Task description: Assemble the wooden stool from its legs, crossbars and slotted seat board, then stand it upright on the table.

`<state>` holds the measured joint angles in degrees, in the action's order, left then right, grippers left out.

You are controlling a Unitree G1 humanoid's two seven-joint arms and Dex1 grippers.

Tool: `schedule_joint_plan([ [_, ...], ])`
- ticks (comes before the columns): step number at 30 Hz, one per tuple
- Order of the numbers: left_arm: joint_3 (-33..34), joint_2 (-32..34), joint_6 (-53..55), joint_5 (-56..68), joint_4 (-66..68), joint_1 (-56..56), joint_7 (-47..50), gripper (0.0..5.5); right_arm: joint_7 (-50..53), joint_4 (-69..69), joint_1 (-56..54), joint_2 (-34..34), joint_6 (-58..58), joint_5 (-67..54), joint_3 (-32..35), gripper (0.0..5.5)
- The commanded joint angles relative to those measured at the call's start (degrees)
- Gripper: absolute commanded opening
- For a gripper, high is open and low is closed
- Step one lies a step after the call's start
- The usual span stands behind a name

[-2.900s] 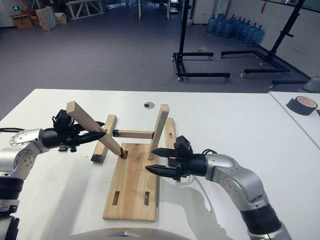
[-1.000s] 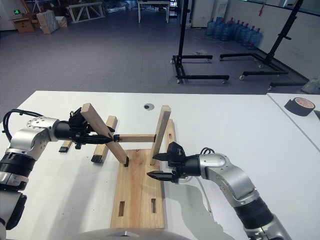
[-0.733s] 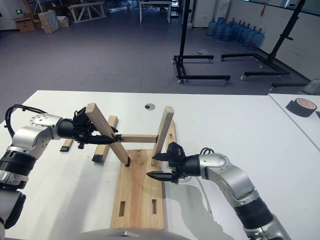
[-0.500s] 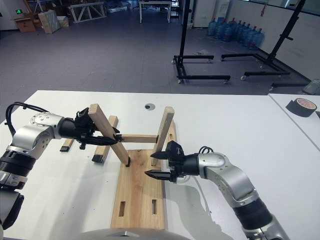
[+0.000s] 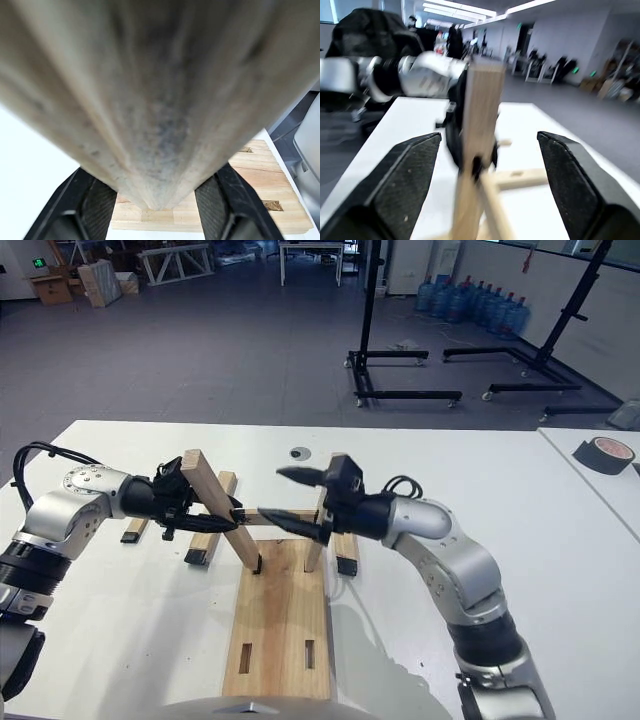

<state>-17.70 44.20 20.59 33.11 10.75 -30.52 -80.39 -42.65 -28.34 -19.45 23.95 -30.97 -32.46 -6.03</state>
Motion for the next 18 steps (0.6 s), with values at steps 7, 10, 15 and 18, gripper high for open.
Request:
schedule_joint_plan([
  [7, -18.9, -0.6, 7.6, -13.5, 1.2, 13.5, -0.1, 2.02, 13.8, 4.2, -19.4, -8.9, 5.0, 13.1, -6.0, 3.54],
  [10, -19.3, -1.3, 7.2, -14.4, 2.0, 12.9, 1.1, 2.02, 17.1, 6.4, -20.3, -6.7, 7.2, 26.4, -14.0, 3.54],
  [15, -19.4, 0.0, 8.2, -14.4, -1.8, 13.6, 2.6, 2.02, 18.2, 2.0, -14.9, -0.1, 10.3, 42.3, -21.2, 3.54],
  [18, -20.0, 1.4, 8.0, -15.0, -3.4, 13.3, 1.8, 2.02, 17.9, 0.8, -13.8, 0.7, 9.9, 45.0, -20.9, 3.54],
])
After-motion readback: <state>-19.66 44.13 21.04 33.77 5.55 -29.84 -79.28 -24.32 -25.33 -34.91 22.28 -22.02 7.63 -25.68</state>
